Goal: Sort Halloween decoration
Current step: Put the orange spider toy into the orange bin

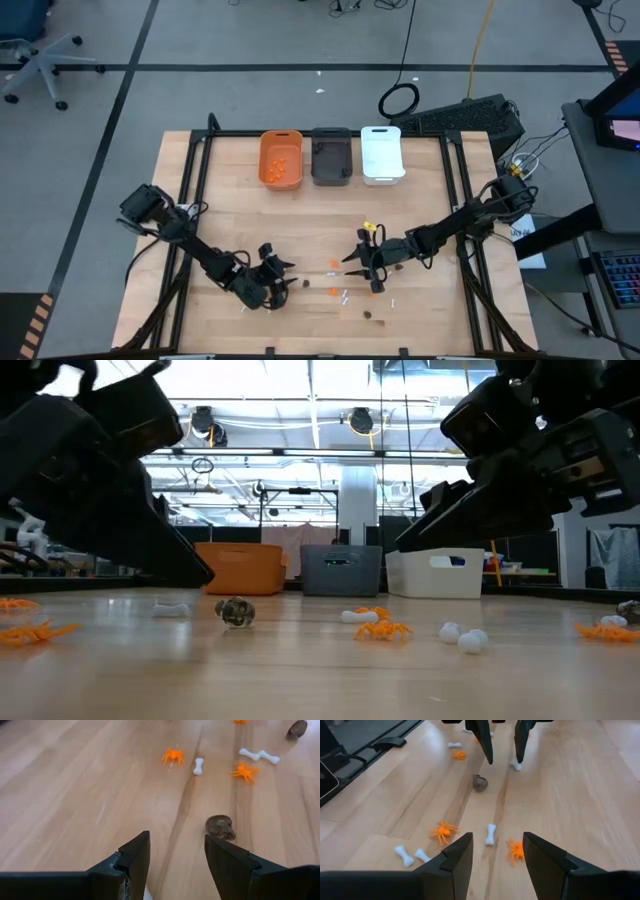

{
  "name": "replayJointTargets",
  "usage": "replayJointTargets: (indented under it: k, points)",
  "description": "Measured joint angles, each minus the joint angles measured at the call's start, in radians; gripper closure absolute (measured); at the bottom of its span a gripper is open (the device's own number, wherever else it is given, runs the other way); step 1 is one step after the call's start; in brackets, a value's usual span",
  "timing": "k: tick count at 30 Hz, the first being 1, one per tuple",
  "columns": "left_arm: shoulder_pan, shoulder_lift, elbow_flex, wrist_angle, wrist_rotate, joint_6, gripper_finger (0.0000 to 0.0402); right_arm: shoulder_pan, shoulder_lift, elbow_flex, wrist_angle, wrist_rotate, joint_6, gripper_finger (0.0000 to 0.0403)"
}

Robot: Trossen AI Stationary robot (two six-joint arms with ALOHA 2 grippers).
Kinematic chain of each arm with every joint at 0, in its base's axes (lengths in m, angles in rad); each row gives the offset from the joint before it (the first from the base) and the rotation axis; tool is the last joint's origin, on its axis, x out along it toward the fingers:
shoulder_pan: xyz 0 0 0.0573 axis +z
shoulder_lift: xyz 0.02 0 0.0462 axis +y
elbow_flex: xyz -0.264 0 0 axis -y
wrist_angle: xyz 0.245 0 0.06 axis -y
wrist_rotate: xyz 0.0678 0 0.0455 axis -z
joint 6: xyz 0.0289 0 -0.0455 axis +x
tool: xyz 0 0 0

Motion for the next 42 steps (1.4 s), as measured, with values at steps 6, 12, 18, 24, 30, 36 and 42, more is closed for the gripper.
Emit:
replayJointTargets:
  k: [6, 12, 18, 24, 30, 36, 42]
  points:
    - [-0.032, 0.0, 0.0, -0.132, -0.066, -0.105, 0.021, 0.0, 0.002, 0.0, 0.002, 0.0, -0.011, 0.0246]
    - [-0.045, 0.0, 0.0, -0.194, -0.061, -0.173, 0.021, 0.0, 0.002, 0.0, 0.001, -0.001, -0.014, 0.0246]
    - [-0.088, -0.005, 0.0, -0.219, -0.033, -0.158, 0.021, 0.0, 0.002, 0.0, 0.001, -0.002, -0.017, 0.0246]
    - [-0.135, -0.114, 0.0, -0.452, -0.033, -0.413, 0.0211, 0.0, 0.002, 0.0, -0.001, -0.002, -0.017, 0.0246]
    - [-0.187, -0.243, 0.0, -0.706, 0.07, -0.584, 0.0211, 0.0, 0.002, 0.0, -0.007, -0.002, -0.028, 0.0246]
    - [-0.227, -0.27, 0.0, -0.845, 0.212, -0.672, 0.0211, 0.0, 0.002, 0.0, -0.024, -0.002, -0.028, 0.0245]
    - [-0.243, -0.27, 0.0, -0.905, 0.214, -0.735, 0.0211, 0.0, 0.002, 0.0, -0.023, -0.002, -0.029, 0.0245]
